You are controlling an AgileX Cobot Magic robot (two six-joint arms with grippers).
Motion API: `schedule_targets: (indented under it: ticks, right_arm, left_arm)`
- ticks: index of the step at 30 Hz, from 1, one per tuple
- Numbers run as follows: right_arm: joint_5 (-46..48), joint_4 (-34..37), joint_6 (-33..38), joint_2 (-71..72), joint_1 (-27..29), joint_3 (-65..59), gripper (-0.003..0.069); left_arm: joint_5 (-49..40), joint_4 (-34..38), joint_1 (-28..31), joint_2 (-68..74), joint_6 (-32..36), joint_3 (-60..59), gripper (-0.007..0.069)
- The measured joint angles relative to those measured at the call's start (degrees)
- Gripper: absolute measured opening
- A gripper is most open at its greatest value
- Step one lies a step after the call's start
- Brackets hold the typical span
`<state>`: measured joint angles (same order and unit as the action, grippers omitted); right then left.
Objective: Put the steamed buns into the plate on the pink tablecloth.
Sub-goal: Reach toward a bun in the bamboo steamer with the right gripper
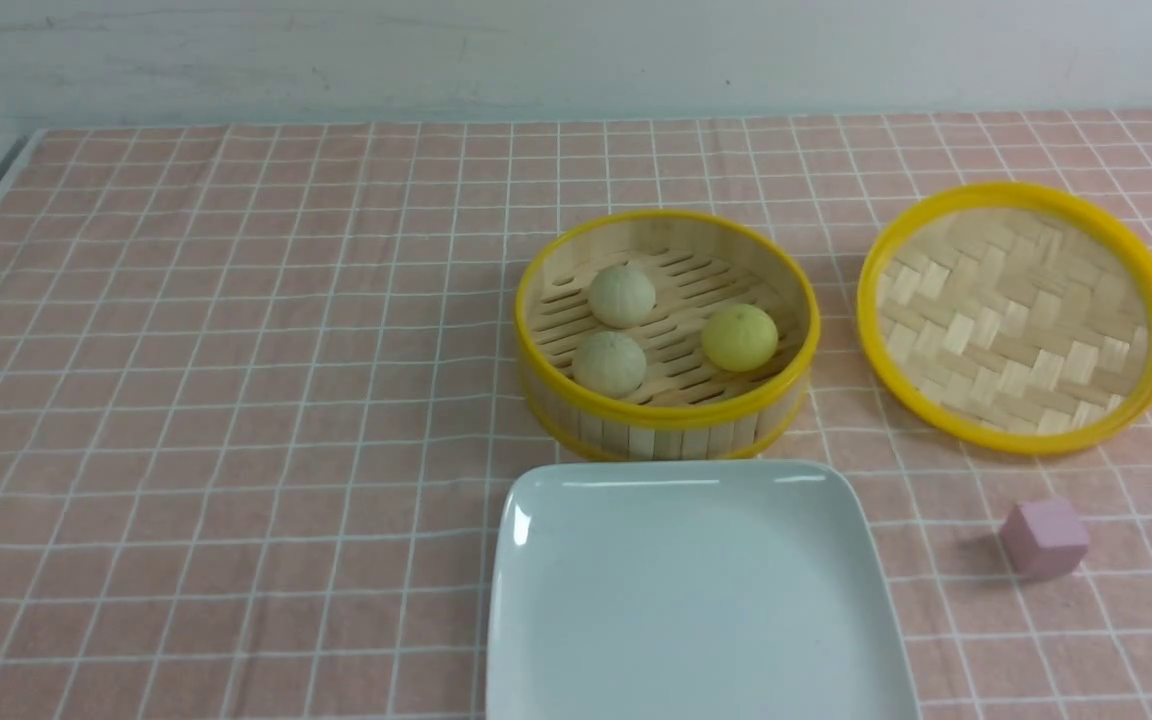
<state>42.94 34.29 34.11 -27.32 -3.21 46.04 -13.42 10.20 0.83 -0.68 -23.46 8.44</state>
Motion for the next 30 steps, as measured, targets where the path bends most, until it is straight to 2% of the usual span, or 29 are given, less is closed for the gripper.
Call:
schedule_targets:
  ticks: [4, 8, 11, 15, 19, 26, 30]
  right_arm:
    - [2.24, 0.00, 2.29, -8.92, 0.00, 5.66, 0.0442]
    - [5.99, 2.65, 6.58, -21.33, 0.00, 13.84, 0.0442]
    - [10.41, 5.14, 9.18, -28.08, 0.00, 19.62, 0.0442]
    - [18.54, 6.79, 11.49, -38.99, 0.00, 28.96, 0.0442]
    - [22.55, 5.30, 12.83, -49.02, -0.84, 36.16, 0.0442]
    - [24.00, -4.81, 11.45, -70.05, -9.09, 51.19, 0.0442]
    - [24.14, -10.08, 8.08, -79.86, -12.52, 58.82, 0.0442]
  left_arm:
    - [-9.54, -0.04, 0.00, 1.94, 4.47, 8.39, 0.0438]
    - [-21.36, 2.63, 0.00, 10.67, 15.65, 20.90, 0.0438]
    - [-26.15, 5.22, 0.00, 16.93, 20.87, 27.54, 0.0438]
    - [-27.66, 8.47, 0.00, 24.12, 27.25, 33.25, 0.0438]
    - [-26.04, 10.86, 0.00, 28.41, 34.08, 34.54, 0.0438]
    - [-24.43, 17.17, 0.00, 31.93, 42.49, 34.53, 0.0438]
    - [-24.40, 19.29, 0.00, 32.85, 44.20, 34.53, 0.0438]
